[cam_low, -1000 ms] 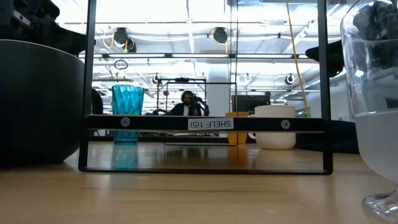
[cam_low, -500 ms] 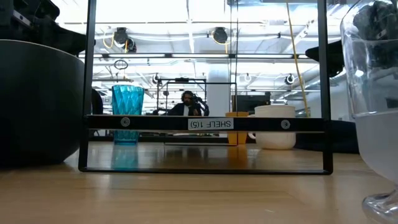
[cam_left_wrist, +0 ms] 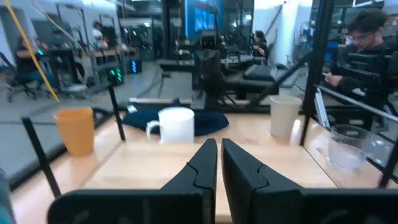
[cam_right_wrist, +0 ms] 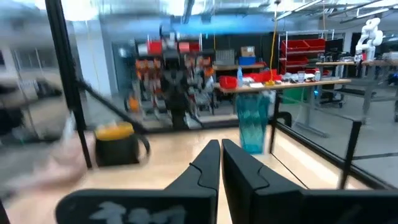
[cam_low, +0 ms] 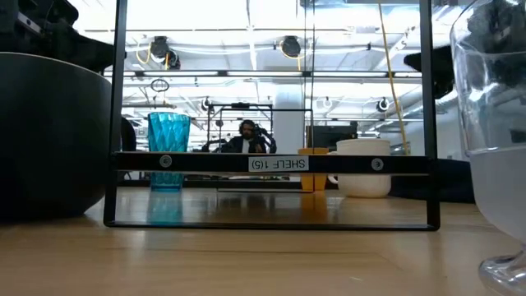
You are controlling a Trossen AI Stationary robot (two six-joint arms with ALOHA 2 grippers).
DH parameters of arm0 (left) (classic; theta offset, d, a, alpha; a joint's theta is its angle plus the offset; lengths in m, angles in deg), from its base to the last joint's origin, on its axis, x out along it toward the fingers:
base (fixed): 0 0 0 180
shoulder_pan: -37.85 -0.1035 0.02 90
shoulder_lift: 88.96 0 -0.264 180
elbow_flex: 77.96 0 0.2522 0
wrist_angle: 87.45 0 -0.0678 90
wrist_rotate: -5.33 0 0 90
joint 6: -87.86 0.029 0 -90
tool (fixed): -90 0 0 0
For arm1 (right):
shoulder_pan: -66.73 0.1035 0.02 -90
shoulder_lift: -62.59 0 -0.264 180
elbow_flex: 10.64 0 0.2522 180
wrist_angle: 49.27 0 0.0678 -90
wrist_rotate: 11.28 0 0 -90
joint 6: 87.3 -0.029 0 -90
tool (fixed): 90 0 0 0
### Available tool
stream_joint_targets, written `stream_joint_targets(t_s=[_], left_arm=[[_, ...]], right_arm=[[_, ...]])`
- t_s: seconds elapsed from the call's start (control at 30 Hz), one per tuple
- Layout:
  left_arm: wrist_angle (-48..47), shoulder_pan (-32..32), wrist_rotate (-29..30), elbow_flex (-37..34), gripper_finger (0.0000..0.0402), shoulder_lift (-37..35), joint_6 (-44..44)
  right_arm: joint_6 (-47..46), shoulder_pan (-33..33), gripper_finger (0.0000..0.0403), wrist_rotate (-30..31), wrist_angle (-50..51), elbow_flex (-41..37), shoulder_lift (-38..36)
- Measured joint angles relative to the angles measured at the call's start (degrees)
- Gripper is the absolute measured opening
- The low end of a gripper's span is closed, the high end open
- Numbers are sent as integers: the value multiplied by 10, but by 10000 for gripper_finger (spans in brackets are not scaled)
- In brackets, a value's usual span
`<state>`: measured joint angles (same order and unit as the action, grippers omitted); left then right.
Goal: Stack small to large cups/mugs on shelf
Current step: Put the blue cup on the shelf
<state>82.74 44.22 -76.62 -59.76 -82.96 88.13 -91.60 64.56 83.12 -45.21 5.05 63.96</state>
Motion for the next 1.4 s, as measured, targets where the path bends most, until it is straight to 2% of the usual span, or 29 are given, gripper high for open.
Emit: stream_joint_targets(t_s=[0.1, 0.27, 0.37, 0.47, 0.53, 0.67, 0.8, 0.97, 1.1, 1.3, 1.4], left_arm=[[56, 0, 5, 0, 26, 0, -33], [201, 0, 19, 0, 26, 0, -166], [264, 0, 37, 0, 26, 0, -200], [276, 0, 58, 0, 26, 0, -213], [282, 0, 71, 0, 26, 0, -267], [299, 0, 74, 0, 26, 0, -360], [309, 0, 88, 0, 26, 0, -354], [317, 0, 146, 0, 26, 0, -366], [320, 0, 150, 0, 26, 0, -370], [386, 0, 156, 0, 26, 0, -379], [411, 0, 179, 0, 26, 0, -383]], right_arm=[[-105, 0, 9, 0, -65, 0, 0], [-296, 0, 9, 2, -172, 0, 0], [-356, 0, 9, 3, -242, 0, 0], [-411, 0, 9, 3, -322, 0, 0], [-433, 0, 9, 2, -374, 0, 0], [-399, 0, 9, 3, -474, 0, 0], [-358, 0, 9, 3, -543, 0, 0], [-355, 0, 9, 2, -556, 0, 0], [-359, 0, 9, 15, -547, 0, 0], [-400, 0, 9, 15, -536, 0, 0], [-401, 0, 9, 16, -512, 0, 0]])
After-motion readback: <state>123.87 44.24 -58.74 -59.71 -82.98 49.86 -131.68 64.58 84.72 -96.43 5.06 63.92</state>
